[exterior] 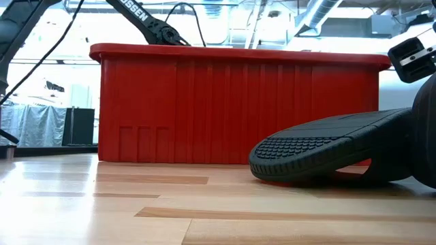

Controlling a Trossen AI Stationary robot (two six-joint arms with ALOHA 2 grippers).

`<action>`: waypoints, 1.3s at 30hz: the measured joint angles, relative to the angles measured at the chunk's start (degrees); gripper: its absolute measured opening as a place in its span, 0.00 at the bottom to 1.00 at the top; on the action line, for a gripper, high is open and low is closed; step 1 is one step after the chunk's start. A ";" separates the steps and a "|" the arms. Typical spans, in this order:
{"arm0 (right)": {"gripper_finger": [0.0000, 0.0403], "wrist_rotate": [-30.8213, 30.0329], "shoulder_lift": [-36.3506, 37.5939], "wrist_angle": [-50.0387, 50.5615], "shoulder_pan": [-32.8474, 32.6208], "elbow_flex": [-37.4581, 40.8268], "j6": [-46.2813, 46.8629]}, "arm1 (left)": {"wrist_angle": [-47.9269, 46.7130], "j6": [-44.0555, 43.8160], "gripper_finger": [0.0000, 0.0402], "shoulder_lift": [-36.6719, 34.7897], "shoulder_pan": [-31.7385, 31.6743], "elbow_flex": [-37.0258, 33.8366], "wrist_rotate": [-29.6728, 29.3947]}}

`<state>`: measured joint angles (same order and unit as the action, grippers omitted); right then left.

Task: Pick and place slides into bin
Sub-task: Adjust the black slides in the red bin, then put the black slides into the red bin

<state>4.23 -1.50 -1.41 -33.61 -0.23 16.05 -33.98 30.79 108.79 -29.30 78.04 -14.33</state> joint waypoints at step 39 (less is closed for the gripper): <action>0.00 0.01 0.02 -0.02 0.00 0.00 0.01 | 20.83 -36.78 0.65 -35.58 -4.62 9.60 34.89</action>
<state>4.24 -1.48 -1.43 -33.61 -0.23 16.06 -13.15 -5.99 73.21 -33.92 87.65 20.56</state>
